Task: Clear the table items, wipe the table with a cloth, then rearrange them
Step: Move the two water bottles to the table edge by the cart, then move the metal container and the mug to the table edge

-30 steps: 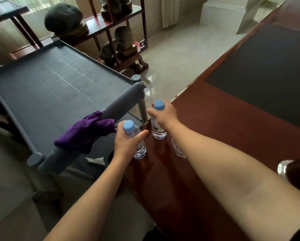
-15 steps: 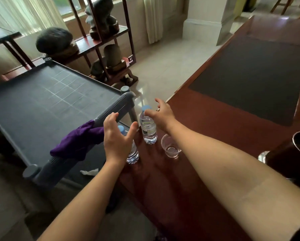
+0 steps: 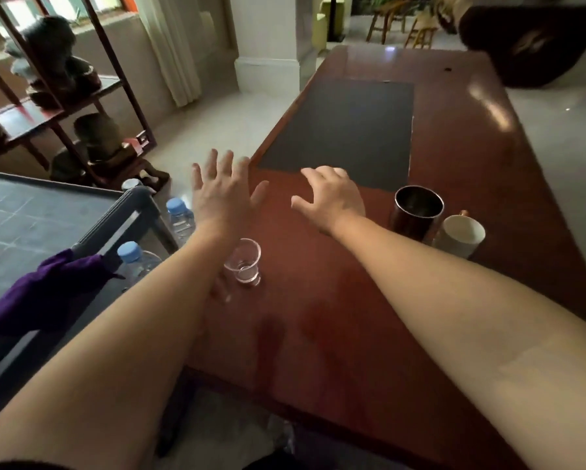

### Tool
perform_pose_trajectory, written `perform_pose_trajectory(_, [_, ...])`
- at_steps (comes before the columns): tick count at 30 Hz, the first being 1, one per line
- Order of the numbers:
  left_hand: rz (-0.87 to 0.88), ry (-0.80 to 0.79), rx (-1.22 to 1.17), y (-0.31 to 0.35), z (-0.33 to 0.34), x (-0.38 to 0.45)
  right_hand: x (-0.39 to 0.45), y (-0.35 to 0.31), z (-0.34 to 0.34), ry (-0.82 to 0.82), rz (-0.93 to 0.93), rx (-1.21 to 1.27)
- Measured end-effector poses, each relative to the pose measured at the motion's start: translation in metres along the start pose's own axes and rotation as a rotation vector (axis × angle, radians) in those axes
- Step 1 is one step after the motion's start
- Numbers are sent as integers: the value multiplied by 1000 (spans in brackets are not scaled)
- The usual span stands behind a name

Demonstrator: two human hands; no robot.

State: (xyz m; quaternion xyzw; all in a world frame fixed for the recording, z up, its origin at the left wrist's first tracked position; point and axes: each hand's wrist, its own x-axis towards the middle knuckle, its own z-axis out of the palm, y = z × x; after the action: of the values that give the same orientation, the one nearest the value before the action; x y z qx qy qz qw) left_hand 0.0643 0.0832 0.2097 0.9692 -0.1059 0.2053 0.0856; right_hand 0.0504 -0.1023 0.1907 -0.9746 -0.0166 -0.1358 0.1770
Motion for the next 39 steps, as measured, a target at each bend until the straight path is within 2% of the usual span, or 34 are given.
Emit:
perform_pose_trajectory(3, [116, -58, 10, 43, 7, 3, -28, 33, -21, 55, 17, -192])
perform_pose_trajectory(6, [221, -97, 0, 85, 19, 2, -55, 68, -43, 91, 123, -282])
perform_pose_trajectory(13, [417, -191, -59, 161, 47, 5, -106, 134, -89, 179, 432, -354])
perform_pose_trajectory(21, [542, -236, -137, 204, 83, 6, -139, 170, -91, 243, 666, -361])
perform_pose_trajectory(24, [464, -348, -319, 214, 101, 5, -144, 186, -79, 203, 723, -308])
perform_pose_trajectory(28, [175, -609, -841, 226, 130, 7, -139, 215, -55, 179, 847, -63])
perform_pose_trajectory(34, [-69, -627, -1101, 233, 178, 23, -112, 264, -8, 150, 999, 235])
perform_pose_trajectory(39, [-35, -620, -1276, 236, 209, 30, -85, 295, 19, 171, 1026, 315])
